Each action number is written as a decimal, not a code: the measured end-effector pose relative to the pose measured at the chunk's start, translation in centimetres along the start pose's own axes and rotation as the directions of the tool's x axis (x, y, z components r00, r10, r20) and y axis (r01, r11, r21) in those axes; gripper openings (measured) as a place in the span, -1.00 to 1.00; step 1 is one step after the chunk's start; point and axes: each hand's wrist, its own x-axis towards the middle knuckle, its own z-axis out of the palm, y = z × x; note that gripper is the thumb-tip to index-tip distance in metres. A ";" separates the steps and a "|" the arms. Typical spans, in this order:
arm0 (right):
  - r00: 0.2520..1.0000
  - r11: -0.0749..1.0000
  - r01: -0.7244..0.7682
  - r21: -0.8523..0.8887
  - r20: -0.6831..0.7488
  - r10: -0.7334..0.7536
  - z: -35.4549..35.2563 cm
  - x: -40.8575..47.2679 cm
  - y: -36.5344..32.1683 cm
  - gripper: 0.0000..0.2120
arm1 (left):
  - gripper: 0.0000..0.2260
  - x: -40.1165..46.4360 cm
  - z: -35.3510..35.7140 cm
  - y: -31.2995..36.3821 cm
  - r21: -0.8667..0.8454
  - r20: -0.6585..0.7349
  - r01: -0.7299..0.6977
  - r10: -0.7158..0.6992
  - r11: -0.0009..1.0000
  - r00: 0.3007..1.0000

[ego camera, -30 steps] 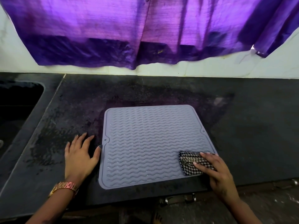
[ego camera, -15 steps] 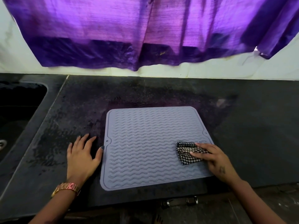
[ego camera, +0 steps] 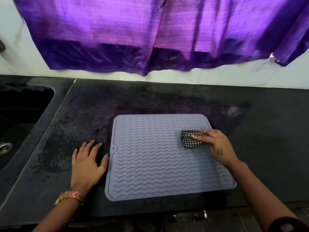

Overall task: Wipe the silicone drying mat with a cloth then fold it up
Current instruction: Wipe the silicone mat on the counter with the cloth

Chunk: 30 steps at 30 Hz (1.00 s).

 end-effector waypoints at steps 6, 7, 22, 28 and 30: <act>0.971 0.994 0.008 -0.112 0.238 0.019 1.6 0.8 0.2 -0.27 | -0.28 0.1 0.0 0.1 -0.008 0.011 0.014 -0.014 1.000 1.000; 0.973 0.999 -0.003 -0.043 0.229 0.013 1.2 1.2 0.6 -0.28 | -0.28 0.1 0.0 0.1 -0.002 0.015 0.013 -0.013 1.000 1.000; 0.981 0.998 -0.045 0.047 0.189 0.035 -0.1 7.7 1.1 -0.44 | -0.28 0.3 -0.2 0.3 0.029 0.030 0.029 -0.030 0.999 0.999; 0.923 1.000 -0.026 -0.018 0.385 0.031 1.1 8.1 2.3 -0.37 | -0.28 0.1 -0.3 0.5 0.022 0.027 0.039 -0.039 0.999 0.999; 0.933 0.999 -0.026 0.033 0.359 0.012 0.1 9.6 2.3 -0.47 | -0.28 0.2 -0.4 0.6 0.024 0.026 0.038 -0.039 0.999 0.999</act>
